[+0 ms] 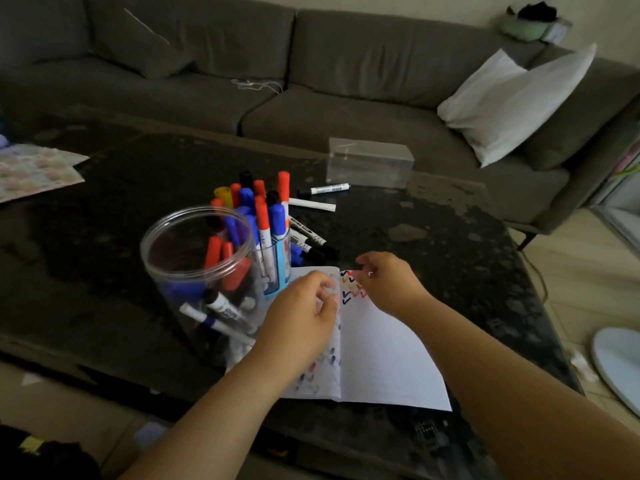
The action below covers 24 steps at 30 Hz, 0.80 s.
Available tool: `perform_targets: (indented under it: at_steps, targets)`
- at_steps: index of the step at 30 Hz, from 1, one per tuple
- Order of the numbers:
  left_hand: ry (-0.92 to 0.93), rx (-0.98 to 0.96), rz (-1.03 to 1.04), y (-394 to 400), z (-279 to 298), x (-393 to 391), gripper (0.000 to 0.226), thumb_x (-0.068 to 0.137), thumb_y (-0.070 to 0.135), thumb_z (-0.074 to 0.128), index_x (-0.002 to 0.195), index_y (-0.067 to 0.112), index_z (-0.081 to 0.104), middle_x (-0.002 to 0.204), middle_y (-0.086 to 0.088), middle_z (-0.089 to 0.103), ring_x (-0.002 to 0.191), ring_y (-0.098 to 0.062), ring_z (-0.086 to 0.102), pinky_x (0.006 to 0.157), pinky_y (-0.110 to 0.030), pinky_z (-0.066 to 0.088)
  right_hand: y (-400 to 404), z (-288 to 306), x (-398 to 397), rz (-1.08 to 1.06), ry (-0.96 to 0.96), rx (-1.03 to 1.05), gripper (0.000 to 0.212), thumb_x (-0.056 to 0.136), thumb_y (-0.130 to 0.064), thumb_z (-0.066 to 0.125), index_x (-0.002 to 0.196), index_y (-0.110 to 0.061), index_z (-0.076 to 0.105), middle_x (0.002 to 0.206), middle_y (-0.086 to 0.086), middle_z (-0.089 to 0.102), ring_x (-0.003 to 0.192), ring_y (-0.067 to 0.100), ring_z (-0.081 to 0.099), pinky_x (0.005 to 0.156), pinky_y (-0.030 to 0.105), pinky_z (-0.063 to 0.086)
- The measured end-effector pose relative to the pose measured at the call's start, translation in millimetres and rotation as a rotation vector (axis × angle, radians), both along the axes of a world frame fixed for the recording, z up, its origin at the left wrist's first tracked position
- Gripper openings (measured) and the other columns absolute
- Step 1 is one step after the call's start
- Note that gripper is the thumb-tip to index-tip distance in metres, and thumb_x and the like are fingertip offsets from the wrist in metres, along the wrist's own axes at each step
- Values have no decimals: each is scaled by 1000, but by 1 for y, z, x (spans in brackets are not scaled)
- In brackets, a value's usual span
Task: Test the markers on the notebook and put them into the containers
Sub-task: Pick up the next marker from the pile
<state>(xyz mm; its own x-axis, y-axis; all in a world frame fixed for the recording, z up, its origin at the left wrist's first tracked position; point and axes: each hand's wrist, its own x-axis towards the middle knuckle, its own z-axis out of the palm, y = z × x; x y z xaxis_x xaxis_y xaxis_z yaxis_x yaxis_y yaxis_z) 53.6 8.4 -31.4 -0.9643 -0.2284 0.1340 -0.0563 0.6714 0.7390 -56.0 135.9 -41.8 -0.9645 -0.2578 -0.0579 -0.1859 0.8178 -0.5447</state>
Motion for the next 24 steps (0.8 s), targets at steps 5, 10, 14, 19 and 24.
perform_targets:
  at_steps: [5, 10, 14, 19, 24]
  targets:
    - [3, -30, 31, 0, -13, -20, 20, 95, 29, 48, 114, 30, 52, 104, 17, 52, 86, 2, 49, 66, -7, 36, -26, -13, -45, 23, 48, 55, 41, 97, -26, 50, 136, -14, 49, 132, 10, 47, 112, 26, 55, 95, 32, 47]
    - [-39, 15, 47, 0, -24, -23, 28, 94, 30, 48, 122, 31, 49, 116, 14, 54, 97, -2, 51, 86, -21, 47, -50, -22, -72, 77, 60, 168, 36, 98, -28, 48, 129, -12, 55, 129, 12, 47, 114, 28, 52, 94, 33, 44]
    - [-41, 28, 43, 0, -23, -22, 26, 94, 32, 47, 120, 32, 50, 110, 16, 53, 98, -1, 52, 87, -21, 47, -53, -28, -75, 59, 42, 226, 27, 94, -22, 55, 117, -11, 61, 118, 10, 51, 100, 25, 56, 81, 31, 47]
    - [-36, 70, 27, -3, -23, -17, 20, 93, 29, 50, 113, 31, 53, 96, 21, 50, 84, 5, 50, 72, -8, 39, -26, -8, -56, -18, 180, 42, 23, 90, -22, 60, 111, -14, 63, 104, 3, 51, 86, 18, 57, 75, 27, 51]
    - [-42, 117, 24, 4, -9, -5, 16, 93, 28, 50, 108, 32, 54, 96, 17, 56, 82, 3, 52, 68, -6, 39, 17, 35, -16, -6, 323, -216, 22, 88, -22, 65, 109, -17, 62, 101, -6, 54, 85, 5, 55, 72, 9, 44]
